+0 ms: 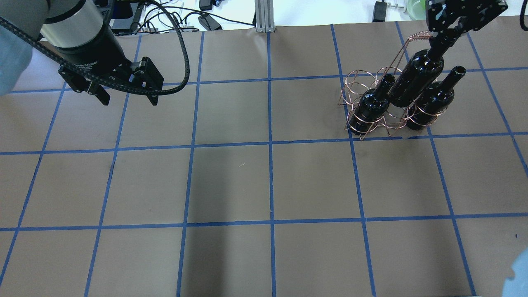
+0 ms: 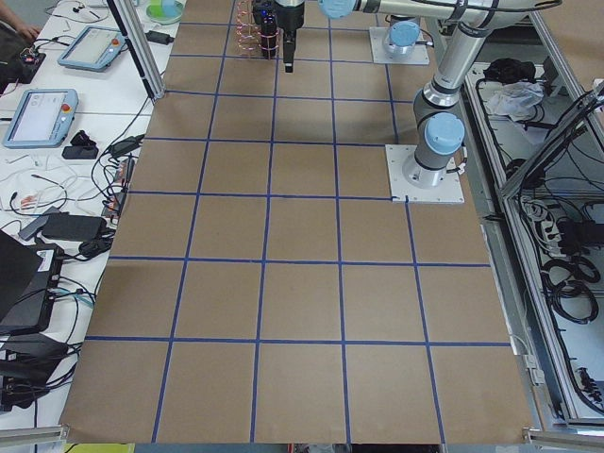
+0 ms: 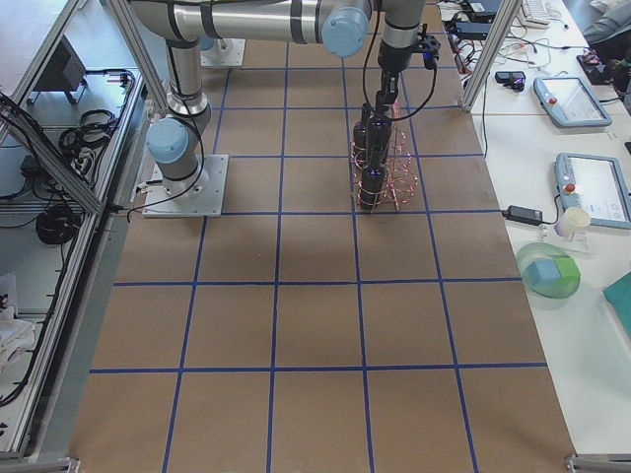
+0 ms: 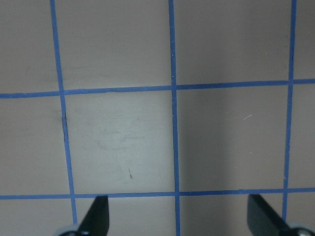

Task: Place wine into wine basket
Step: 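Lower the bottle into the empty rack slot beside the other bottles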

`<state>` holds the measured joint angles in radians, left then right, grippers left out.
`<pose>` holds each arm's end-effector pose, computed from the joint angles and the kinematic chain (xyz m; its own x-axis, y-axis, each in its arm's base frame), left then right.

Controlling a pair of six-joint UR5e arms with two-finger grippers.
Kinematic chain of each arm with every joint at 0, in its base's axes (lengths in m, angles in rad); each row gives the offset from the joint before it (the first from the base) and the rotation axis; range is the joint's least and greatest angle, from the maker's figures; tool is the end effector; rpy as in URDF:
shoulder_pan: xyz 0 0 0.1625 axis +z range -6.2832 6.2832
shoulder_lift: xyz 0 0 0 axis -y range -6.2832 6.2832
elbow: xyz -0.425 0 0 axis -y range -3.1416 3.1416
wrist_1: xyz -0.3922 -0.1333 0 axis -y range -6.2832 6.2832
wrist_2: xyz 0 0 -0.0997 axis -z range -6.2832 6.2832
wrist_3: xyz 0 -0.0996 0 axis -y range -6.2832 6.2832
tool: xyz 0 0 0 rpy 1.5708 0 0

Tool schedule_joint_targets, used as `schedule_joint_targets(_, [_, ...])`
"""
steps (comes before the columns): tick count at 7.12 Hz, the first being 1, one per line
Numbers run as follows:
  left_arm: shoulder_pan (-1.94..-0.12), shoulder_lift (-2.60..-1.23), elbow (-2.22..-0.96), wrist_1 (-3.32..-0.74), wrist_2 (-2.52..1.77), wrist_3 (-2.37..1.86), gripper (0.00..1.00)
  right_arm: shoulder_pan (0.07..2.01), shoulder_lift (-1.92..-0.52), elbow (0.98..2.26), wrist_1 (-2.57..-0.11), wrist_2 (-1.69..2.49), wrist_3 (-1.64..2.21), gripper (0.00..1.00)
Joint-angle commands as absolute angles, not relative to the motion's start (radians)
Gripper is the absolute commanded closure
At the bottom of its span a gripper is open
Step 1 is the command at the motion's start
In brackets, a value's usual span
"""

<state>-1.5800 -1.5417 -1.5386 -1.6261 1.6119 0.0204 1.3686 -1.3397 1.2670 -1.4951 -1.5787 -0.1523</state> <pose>-0.1336 -0.4782 0.5124 -0.9987 0.0293 -0.0412 0.0296 0.9995 -0.0052 0.0117 -0.6025 0.5048 -0.9987 0.0498 0.0074 0.0499 0.9987 0.0042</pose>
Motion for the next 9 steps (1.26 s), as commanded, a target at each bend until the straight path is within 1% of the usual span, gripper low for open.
schedule_joint_targets(1, [-1.580, -1.542, -1.539, -1.626, 1.615, 0.023, 0.00, 1.385, -1.338, 1.281, -1.493, -1.589, -0.152, 1.00])
schedule_joint_targets(4, [-1.580, -1.542, -1.539, -1.628, 1.615, 0.025, 0.00, 1.385, -1.335, 1.298, -1.512, -1.591, -0.164, 1.00])
schedule_joint_targets(7, [-1.580, -1.542, -1.539, -1.629, 1.617, 0.026, 0.00, 1.384, -1.303, 1.380, -1.620, -1.591, -0.196, 1.00])
schedule_joint_targets(9, [-1.580, -1.542, -1.539, -1.631, 1.618, 0.026, 0.00, 1.382, -1.279, 1.393, -1.652, -1.609, -0.198, 1.00])
